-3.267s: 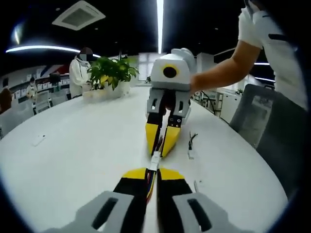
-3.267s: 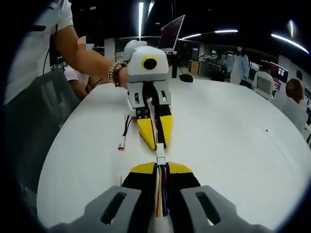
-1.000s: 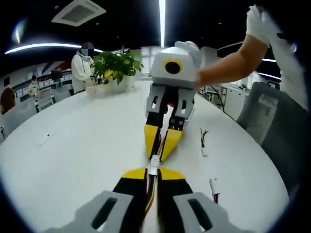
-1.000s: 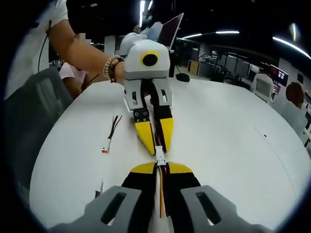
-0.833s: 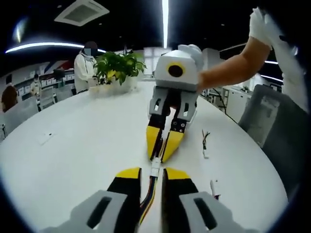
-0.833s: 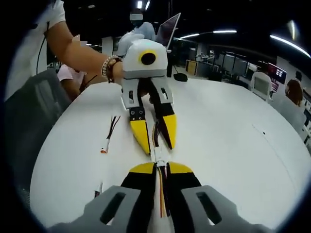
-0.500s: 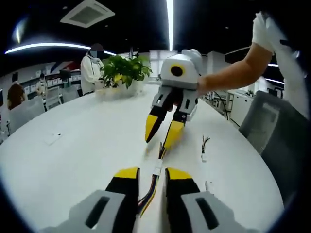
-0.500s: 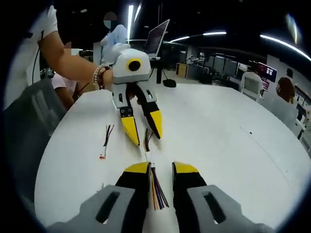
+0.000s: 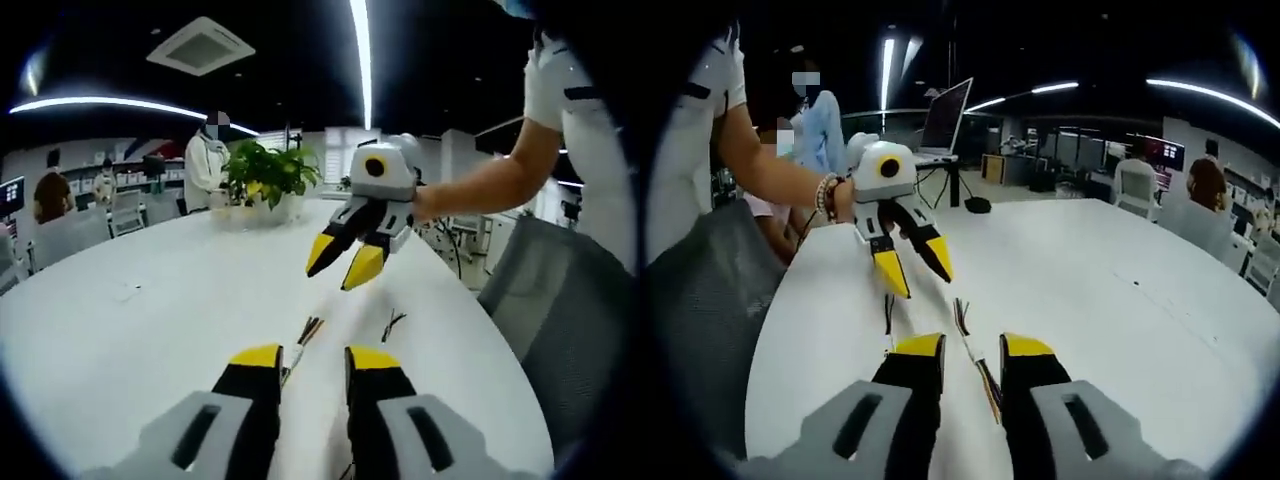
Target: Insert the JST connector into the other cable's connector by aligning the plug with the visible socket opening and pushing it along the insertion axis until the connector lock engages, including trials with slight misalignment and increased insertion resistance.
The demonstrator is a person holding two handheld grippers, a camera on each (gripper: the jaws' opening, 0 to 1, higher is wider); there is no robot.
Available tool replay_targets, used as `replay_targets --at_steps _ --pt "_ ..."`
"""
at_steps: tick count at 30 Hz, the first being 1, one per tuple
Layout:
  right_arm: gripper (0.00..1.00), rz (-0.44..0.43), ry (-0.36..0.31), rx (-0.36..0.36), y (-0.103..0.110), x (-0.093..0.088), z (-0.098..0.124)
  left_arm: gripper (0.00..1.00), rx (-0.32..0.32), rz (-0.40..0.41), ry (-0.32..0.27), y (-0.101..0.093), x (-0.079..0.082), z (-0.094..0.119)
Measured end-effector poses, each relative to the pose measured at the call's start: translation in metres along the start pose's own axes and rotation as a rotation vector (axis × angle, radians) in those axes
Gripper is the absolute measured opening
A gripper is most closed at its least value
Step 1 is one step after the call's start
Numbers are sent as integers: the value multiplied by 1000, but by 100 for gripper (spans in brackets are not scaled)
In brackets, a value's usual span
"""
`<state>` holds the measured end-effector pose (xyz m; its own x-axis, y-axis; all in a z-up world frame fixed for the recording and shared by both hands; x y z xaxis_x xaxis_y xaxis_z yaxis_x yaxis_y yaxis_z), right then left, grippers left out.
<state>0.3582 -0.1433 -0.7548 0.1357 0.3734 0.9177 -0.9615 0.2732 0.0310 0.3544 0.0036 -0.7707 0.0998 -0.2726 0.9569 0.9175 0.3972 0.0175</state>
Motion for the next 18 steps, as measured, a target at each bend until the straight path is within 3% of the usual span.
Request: replay_targets --at_steps 8,18 --pt "18 -7 -7 -18 19 -3 3 22 10 18 4 -12 -11 9" --pt "17 -37 85 21 44 -40 -6 22 -20 -4 71 -26 -37 4"
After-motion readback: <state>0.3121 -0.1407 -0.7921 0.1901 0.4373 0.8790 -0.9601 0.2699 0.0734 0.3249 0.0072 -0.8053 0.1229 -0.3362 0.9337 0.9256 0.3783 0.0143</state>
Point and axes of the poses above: the point that each gripper's makers call its tool centre point, and the gripper's own axes: z roughly backward along the fingers, y roughly to its left, x roughly out of its top, the point moved 5 cm from there along z, roughly backward along the fingers, and after that the axes turned 8 degrees about x, right-handed, at the moved point
